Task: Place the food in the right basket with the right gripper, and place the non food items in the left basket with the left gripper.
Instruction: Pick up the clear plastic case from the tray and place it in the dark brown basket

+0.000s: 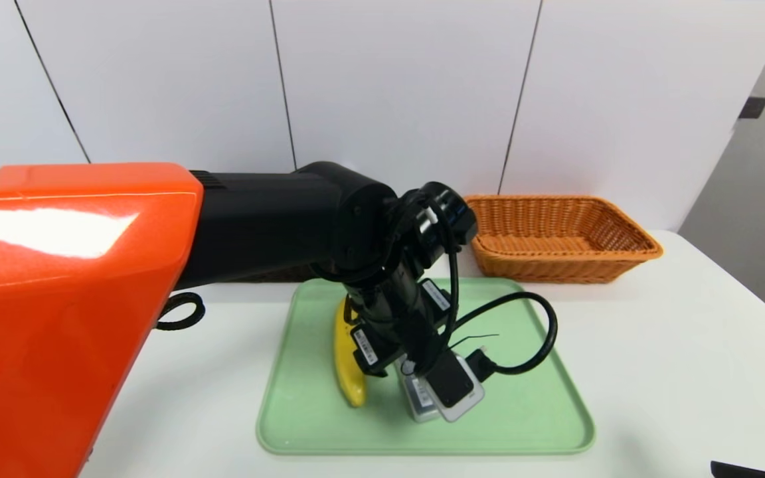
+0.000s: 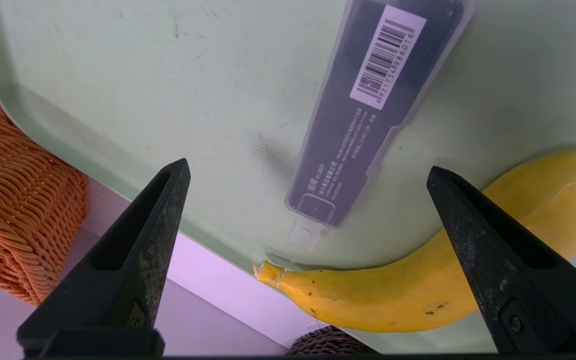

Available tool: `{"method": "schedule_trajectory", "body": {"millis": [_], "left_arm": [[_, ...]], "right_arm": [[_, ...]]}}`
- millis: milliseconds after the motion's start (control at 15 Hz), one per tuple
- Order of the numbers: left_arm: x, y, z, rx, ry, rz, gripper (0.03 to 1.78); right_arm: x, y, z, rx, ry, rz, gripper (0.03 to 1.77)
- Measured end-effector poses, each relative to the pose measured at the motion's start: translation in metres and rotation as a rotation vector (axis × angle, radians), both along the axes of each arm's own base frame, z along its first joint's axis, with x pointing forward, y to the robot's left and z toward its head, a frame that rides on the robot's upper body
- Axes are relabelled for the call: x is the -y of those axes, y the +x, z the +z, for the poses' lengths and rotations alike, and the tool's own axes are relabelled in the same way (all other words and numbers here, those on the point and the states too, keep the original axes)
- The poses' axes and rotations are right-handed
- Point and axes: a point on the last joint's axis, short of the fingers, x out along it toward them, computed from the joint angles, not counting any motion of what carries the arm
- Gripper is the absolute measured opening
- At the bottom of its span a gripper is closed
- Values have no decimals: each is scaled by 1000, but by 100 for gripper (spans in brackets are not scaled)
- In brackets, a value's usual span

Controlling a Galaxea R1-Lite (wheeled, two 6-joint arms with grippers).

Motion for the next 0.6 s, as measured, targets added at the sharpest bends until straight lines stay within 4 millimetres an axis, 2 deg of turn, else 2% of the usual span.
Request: {"method": "schedule_trajectory", "body": {"millis": [333,600], "left_arm": [[-6,2,17,-36,-145,171,169],[-11,7,28,-114,-299,405,169]], "right_arm": [[0,-2,2,13,4,0,170],[1,-3,2,20,6,-1,170]]}}
